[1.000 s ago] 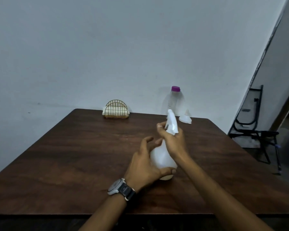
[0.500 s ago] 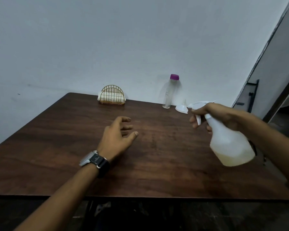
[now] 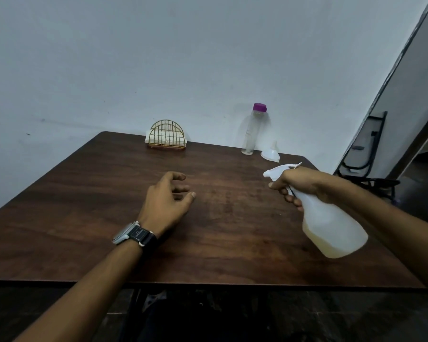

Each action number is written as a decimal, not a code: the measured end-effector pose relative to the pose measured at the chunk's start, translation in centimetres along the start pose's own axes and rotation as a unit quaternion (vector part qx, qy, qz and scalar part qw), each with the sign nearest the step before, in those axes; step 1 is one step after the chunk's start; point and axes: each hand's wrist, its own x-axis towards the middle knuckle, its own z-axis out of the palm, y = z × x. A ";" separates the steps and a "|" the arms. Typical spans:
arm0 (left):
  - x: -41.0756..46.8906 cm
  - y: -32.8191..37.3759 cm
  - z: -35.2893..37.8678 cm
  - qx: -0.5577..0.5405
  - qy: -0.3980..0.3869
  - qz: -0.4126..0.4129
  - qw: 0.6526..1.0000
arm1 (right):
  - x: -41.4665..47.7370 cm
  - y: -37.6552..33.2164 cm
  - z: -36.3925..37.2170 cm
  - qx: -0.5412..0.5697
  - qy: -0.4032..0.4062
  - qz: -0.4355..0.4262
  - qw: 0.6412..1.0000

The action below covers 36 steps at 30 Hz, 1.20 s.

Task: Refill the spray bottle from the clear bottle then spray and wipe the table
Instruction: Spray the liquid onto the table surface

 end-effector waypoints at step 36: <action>-0.9 0.3 1.2 -0.021 -0.004 0.006 1.000 | -1.0 0.5 2.2 0.046 0.022 -0.064 0.997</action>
